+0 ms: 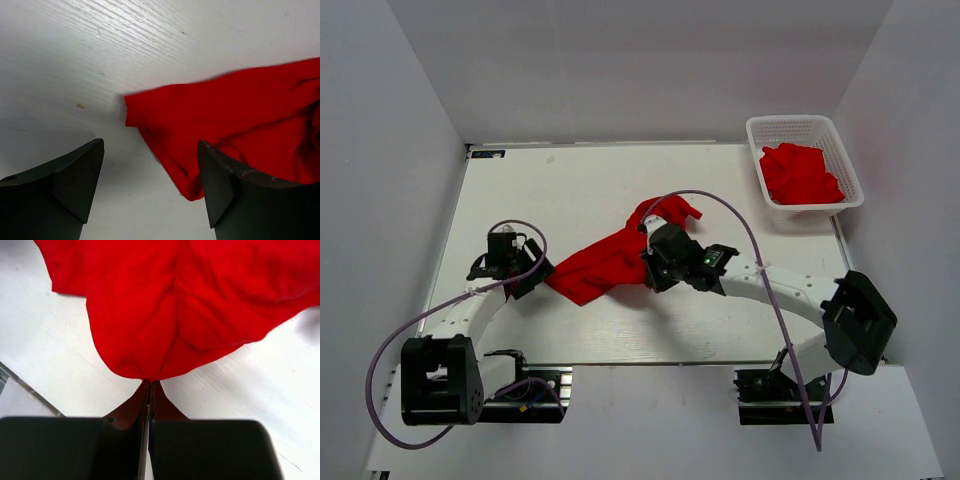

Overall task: Fold and stack the t-shirts
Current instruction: Flatten out the tshirt

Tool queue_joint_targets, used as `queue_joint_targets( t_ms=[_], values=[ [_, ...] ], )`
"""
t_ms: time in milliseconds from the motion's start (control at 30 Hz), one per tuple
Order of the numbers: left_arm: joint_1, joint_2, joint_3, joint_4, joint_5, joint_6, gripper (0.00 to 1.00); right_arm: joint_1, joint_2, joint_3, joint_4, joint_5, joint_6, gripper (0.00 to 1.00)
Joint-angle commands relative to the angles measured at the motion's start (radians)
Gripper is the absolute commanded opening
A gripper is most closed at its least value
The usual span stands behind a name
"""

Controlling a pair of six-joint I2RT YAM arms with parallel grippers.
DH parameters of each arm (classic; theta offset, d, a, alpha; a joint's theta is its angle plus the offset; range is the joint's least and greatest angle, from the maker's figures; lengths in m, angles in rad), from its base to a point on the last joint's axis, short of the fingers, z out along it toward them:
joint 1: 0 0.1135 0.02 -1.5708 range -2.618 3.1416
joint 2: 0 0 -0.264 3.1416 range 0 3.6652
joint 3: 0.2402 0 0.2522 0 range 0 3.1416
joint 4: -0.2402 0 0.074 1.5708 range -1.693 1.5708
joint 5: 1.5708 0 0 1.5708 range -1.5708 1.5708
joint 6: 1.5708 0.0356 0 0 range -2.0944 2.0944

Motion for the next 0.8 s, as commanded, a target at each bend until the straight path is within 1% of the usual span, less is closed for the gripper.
queue_joint_targets(
  t_ms=[0,33,67,133,167,200,267,333,367,400,500,533,567,700,767],
  values=[
    [0.003,-0.001,-0.005,0.09,0.055,-0.034,0.84,0.0,-0.046,0.034,-0.06,0.047,-0.003,0.0],
    [0.003,-0.016,-0.005,0.09,0.064,-0.034,0.84,-0.003,-0.076,0.039,-0.072,0.05,-0.003,0.0],
    [0.003,-0.033,-0.005,0.09,0.064,-0.034,0.87,-0.003,-0.084,0.047,-0.088,0.079,0.003,0.0],
    [0.003,-0.071,-0.005,0.099,0.099,0.003,0.9,-0.006,-0.104,0.071,-0.117,0.096,0.001,0.0],
    [0.003,-0.108,0.004,0.099,0.113,0.02,0.92,-0.006,-0.118,0.079,-0.132,0.131,0.004,0.0],
    [0.003,-0.125,0.004,0.099,0.149,0.041,0.93,-0.012,-0.122,0.111,-0.151,0.143,0.004,0.0],
    [-0.006,-0.139,0.013,0.09,0.182,0.092,0.93,-0.017,-0.125,0.166,-0.187,0.174,-0.003,0.0],
    [-0.017,-0.141,0.013,0.069,0.182,0.101,0.93,-0.02,-0.125,0.211,-0.212,0.187,-0.008,0.0],
    [-0.017,-0.132,0.013,0.069,0.171,0.101,0.93,-0.026,-0.128,0.219,-0.221,0.188,-0.009,0.0],
    [-0.017,-0.119,0.013,0.043,0.142,0.101,0.91,-0.023,-0.136,0.223,-0.223,0.187,-0.011,0.0],
    [-0.004,-0.075,0.013,0.024,0.053,0.083,0.91,-0.021,-0.162,0.211,-0.246,0.177,-0.009,0.0],
    [-0.004,-0.061,0.013,0.024,0.053,0.083,0.89,-0.024,-0.168,0.197,-0.249,0.177,0.001,0.0],
    [-0.004,-0.035,0.024,0.024,0.009,0.083,0.88,-0.024,-0.184,0.176,-0.255,0.179,0.012,0.0],
    [-0.004,-0.003,0.024,0.024,-0.03,0.072,0.86,-0.023,-0.224,0.116,-0.246,0.176,0.04,0.0],
    [-0.004,0.008,0.013,0.036,-0.039,0.072,0.84,-0.026,-0.237,0.107,-0.247,0.171,0.05,0.0]
  ],
)
